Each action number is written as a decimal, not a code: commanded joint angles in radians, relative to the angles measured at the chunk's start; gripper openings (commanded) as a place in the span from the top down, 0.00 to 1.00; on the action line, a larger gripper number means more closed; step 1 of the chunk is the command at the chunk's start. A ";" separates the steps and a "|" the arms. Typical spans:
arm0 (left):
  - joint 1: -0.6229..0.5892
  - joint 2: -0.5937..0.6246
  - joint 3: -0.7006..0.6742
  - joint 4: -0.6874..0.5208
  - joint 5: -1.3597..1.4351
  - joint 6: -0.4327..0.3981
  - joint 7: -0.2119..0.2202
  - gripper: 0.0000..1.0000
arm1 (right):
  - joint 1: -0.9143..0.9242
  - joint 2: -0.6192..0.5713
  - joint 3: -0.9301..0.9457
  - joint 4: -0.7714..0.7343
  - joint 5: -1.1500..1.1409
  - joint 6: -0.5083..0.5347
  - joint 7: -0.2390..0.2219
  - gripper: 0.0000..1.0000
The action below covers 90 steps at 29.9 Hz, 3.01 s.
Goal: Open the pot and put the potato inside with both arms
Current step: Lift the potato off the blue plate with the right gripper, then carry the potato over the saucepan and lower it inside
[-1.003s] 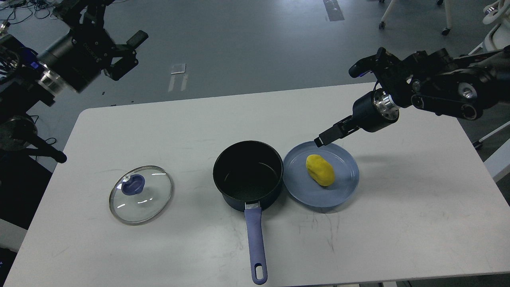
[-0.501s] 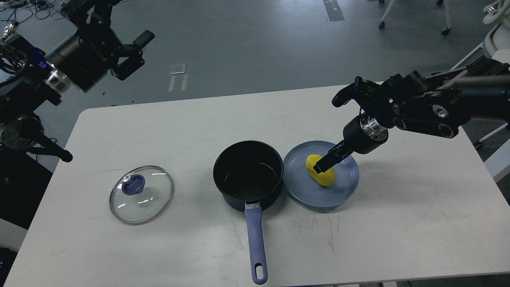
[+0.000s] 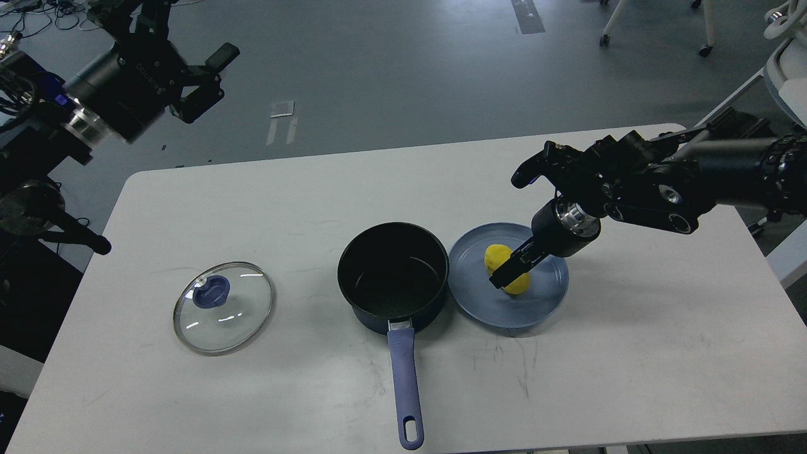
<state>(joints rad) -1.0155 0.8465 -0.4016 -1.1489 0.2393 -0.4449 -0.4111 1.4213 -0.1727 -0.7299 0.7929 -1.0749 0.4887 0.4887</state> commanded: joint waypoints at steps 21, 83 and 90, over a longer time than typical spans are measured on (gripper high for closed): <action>0.002 -0.004 0.000 0.000 0.000 0.000 -0.002 0.02 | -0.032 0.010 -0.006 -0.023 0.003 0.000 0.000 0.65; 0.003 0.000 -0.006 -0.003 0.000 -0.011 0.000 0.02 | 0.119 0.173 0.081 -0.003 0.178 0.000 0.000 0.24; 0.003 0.002 -0.006 -0.003 0.000 -0.012 0.000 0.02 | 0.136 0.173 0.090 -0.006 0.179 0.000 0.000 0.23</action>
<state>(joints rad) -1.0124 0.8471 -0.4080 -1.1530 0.2394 -0.4560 -0.4111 1.5442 0.0000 -0.6470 0.7891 -0.8973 0.4888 0.4887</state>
